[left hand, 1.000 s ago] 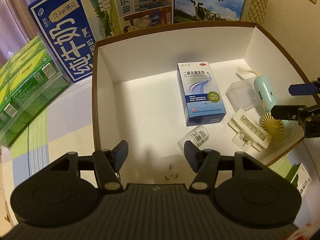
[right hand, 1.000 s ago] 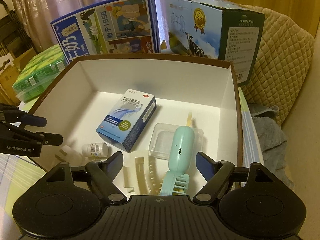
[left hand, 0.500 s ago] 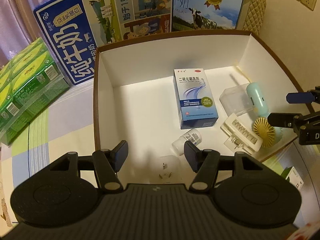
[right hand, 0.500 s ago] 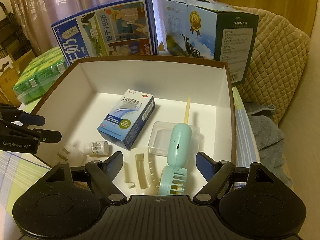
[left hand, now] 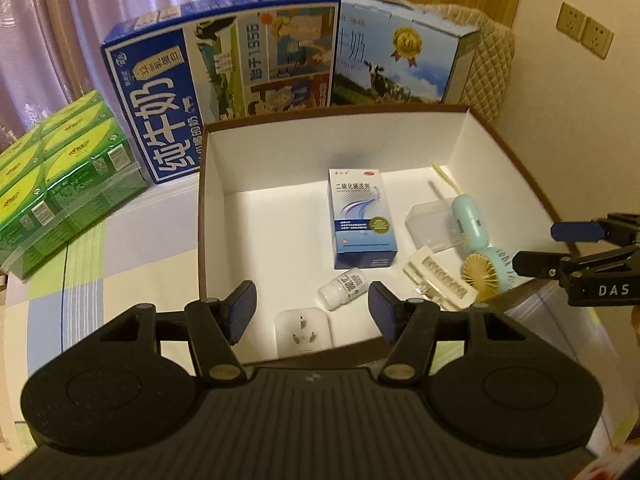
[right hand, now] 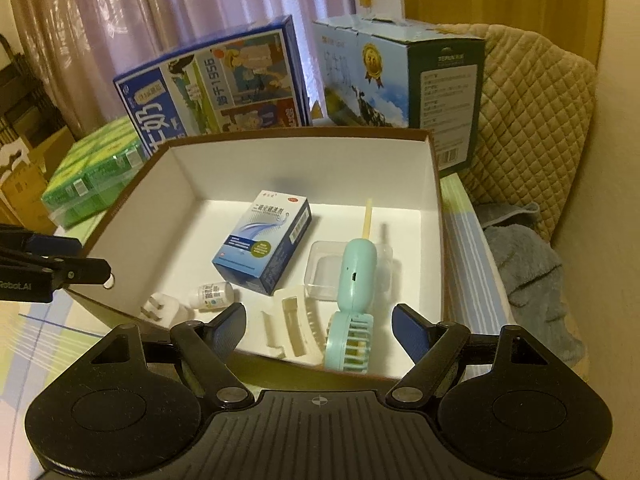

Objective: Organize rigid objects
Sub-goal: 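Withdraw both tools from the box toward the blue tube and spray bottle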

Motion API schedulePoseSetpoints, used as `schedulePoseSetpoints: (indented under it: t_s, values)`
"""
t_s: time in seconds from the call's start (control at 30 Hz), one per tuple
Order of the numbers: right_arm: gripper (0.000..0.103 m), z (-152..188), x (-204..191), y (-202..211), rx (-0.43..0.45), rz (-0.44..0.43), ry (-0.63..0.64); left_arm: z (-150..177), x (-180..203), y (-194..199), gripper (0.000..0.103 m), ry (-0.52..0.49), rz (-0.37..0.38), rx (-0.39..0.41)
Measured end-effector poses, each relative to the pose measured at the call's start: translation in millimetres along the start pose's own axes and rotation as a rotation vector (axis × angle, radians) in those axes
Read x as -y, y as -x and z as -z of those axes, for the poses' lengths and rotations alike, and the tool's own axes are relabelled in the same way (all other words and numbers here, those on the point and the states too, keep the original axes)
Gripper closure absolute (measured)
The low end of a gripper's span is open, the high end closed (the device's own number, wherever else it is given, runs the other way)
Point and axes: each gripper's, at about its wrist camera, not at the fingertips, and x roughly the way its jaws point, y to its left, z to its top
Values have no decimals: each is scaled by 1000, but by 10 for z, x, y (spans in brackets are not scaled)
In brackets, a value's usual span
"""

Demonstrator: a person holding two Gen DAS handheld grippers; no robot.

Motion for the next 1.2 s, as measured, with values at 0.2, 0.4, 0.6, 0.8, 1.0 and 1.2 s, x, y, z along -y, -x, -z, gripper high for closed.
schedulePoseSetpoints:
  t_s: [0.2,0.4,0.6,0.8,1.0,1.2]
  values:
    - [26,96,-26,240,36,-18,-28,106,23,270,45,26,14,36]
    - [26,248,-68,456,55,-23,-45,301,-8,504,45,69,22,48]
    - [26,471,-129,610,43,-36,-60,614,-28,688,45,100,20,31]
    - [26,704,-193,678,12,-46,-73,960,-12,750,45,117,25,-16]
    - [26,958,-250,696,-32,-55,-96,1259,18,742,45,146,47,-65]
    - [26,1163,-314,664,-82,-63,-104,1500,75,694,45,156,57,-116]
